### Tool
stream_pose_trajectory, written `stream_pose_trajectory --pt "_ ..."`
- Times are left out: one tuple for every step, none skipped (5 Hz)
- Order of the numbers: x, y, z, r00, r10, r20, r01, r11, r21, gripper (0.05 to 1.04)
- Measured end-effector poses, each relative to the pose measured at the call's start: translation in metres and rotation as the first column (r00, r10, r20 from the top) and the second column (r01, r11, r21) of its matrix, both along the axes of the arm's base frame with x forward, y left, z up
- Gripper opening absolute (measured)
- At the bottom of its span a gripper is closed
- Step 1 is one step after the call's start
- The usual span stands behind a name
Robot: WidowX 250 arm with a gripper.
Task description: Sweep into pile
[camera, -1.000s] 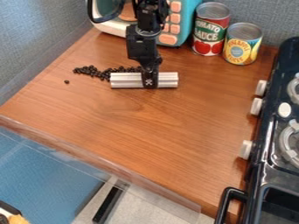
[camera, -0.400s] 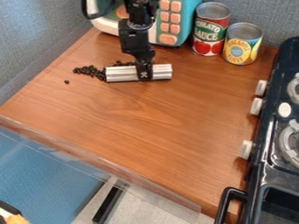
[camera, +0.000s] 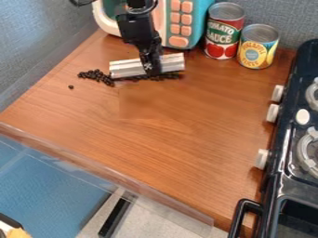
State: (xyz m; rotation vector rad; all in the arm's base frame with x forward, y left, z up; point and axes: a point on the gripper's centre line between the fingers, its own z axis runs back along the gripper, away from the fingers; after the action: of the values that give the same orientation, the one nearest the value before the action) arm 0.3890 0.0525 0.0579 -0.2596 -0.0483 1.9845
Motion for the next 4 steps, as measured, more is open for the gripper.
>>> stream_pose_trajectory --pt "-0.006 -0.003 0.009 0.999 -0.035 0.020 0.036 0.999 -0.019 0.379" --pt "-0.012 0.008 0.007 0.999 -0.049 0.006 0.049 0.999 -0.010 0.378" --pt "-0.025 0.016 -0.002 0.990 -0.141 -0.030 0.142 0.990 0.015 0.378" --pt "-0.048 0.029 0.005 0.977 -0.199 -0.072 0.201 0.979 0.021 0.378"
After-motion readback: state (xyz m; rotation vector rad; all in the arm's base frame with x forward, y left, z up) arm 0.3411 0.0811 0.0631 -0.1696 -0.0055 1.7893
